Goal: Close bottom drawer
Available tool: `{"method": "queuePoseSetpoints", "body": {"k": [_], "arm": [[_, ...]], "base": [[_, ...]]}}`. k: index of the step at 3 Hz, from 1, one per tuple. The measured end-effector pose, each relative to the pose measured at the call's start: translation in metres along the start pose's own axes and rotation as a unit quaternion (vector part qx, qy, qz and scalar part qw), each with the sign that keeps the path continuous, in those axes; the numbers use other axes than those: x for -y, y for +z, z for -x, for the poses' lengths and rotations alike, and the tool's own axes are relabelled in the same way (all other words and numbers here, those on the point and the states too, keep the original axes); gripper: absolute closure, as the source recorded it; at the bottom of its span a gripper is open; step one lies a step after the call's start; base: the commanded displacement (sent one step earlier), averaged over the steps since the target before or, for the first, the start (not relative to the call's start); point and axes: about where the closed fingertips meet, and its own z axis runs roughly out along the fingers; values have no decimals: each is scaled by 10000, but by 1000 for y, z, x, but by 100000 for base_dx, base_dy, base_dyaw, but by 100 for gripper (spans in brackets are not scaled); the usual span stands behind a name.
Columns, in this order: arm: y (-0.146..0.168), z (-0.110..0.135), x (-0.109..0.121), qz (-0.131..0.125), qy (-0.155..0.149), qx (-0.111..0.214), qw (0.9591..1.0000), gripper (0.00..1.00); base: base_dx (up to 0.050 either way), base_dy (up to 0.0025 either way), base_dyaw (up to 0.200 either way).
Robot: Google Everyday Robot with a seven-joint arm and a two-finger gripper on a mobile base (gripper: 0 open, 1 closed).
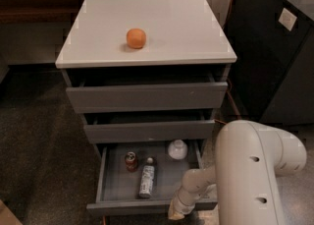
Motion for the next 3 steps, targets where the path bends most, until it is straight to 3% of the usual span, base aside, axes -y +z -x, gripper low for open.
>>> {"method": "queuePoseSetpoints", "body": {"k": [2, 3], "arm": [[33, -10, 16, -166, -11, -272, 9995, 100], [37, -18, 37, -532, 173, -308, 9980, 100]], "base": [[0, 0, 0], [0, 0, 0]]}}
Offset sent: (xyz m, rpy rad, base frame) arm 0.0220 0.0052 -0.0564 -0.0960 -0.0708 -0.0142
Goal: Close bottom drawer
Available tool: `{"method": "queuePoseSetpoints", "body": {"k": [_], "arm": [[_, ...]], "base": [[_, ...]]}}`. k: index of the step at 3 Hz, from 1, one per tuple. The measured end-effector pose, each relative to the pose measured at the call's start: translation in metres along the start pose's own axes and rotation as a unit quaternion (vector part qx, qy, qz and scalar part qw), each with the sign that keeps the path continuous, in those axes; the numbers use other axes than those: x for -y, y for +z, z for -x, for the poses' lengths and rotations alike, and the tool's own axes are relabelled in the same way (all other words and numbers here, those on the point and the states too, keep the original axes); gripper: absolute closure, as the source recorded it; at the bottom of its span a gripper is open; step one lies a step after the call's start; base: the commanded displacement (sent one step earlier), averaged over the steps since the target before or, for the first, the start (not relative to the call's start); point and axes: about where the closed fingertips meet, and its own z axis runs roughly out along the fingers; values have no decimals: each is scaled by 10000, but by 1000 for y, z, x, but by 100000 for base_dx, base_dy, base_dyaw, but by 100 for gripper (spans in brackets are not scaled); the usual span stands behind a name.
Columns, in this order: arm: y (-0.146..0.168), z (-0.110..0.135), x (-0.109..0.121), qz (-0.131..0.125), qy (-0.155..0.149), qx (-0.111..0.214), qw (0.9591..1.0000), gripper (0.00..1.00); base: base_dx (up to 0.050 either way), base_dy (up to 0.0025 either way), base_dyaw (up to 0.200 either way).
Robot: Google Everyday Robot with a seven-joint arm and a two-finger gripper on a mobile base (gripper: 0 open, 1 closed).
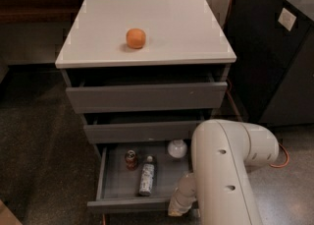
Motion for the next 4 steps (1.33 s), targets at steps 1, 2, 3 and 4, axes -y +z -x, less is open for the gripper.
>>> {"method": "queuePoseSetpoints", "body": {"k": [1, 2, 3, 4], "arm": [[0, -1, 2, -32, 21, 3, 10000, 100], [-3, -7, 26, -323, 191, 60, 9993, 100], [-32, -10, 54, -604, 410, 208, 9971, 100], [-32, -8, 56, -662, 443, 234, 9965, 100]], "base": [[0, 0, 0], [0, 0, 0], [0, 0, 0], [0, 0, 0]]}}
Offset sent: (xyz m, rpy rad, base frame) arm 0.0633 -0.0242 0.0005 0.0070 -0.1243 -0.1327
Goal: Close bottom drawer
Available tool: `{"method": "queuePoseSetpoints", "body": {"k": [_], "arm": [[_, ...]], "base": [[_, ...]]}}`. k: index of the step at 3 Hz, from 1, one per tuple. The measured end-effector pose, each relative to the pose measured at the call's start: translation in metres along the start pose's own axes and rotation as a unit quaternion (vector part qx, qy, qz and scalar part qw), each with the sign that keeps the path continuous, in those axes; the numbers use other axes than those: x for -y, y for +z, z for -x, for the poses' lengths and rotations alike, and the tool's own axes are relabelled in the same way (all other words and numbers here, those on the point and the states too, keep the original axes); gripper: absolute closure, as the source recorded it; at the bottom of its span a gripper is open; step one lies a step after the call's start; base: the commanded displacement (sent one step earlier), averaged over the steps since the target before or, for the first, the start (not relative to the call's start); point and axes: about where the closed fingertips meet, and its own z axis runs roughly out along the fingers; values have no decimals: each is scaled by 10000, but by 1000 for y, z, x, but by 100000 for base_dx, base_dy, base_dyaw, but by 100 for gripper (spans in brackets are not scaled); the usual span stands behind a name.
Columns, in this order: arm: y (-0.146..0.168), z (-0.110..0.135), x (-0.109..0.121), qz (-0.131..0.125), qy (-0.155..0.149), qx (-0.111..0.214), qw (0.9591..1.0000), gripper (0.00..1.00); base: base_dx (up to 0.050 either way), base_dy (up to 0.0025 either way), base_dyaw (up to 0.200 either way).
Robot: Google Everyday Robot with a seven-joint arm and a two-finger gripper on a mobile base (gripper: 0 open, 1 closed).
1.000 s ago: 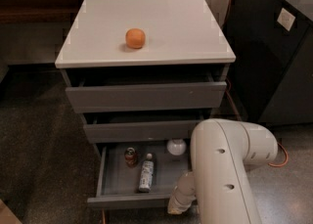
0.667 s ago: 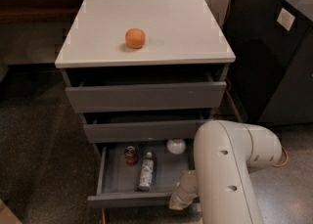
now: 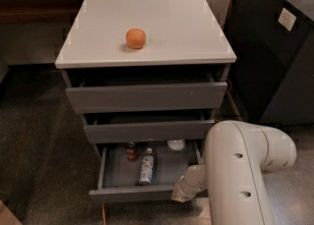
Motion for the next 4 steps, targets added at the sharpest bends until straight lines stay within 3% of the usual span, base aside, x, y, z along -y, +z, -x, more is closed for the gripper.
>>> {"method": "queuePoseSetpoints", "body": {"k": [1, 4], "arm": [[0, 2, 4, -51, 5, 20, 10000, 100], [12, 8, 70, -441, 14, 244, 9987, 100]], "base": [[0, 0, 0], [0, 0, 0]]}}
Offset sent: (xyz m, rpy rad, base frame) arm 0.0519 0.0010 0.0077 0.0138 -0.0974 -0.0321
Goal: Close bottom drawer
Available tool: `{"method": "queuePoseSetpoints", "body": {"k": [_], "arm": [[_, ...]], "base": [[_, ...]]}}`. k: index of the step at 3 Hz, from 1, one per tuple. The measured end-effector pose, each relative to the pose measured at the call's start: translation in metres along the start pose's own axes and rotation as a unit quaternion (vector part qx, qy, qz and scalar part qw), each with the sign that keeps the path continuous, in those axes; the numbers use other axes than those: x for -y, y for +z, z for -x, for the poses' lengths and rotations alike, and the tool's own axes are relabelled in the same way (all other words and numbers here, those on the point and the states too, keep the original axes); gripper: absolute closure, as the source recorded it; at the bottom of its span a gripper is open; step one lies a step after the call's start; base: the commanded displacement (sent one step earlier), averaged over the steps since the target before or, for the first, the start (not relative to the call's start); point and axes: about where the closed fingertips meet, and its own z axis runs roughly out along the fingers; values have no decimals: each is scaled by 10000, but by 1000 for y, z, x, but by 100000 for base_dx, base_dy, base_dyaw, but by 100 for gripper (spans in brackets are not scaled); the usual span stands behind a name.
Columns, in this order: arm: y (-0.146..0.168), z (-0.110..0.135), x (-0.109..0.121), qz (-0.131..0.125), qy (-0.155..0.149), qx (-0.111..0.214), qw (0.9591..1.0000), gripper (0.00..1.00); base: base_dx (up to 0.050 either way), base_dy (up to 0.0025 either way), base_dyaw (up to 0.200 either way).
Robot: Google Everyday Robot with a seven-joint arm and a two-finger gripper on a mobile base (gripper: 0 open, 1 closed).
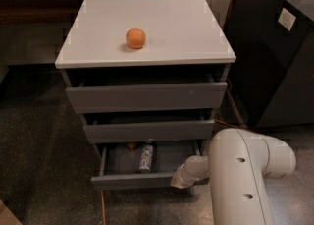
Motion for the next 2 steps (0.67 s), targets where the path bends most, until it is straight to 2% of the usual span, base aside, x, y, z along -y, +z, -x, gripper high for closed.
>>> {"method": "queuePoseSetpoints", "body": {"k": [2], "arm": [[8, 2, 45, -217, -14, 75, 9997, 100]], "base": [[0, 0, 0]]}}
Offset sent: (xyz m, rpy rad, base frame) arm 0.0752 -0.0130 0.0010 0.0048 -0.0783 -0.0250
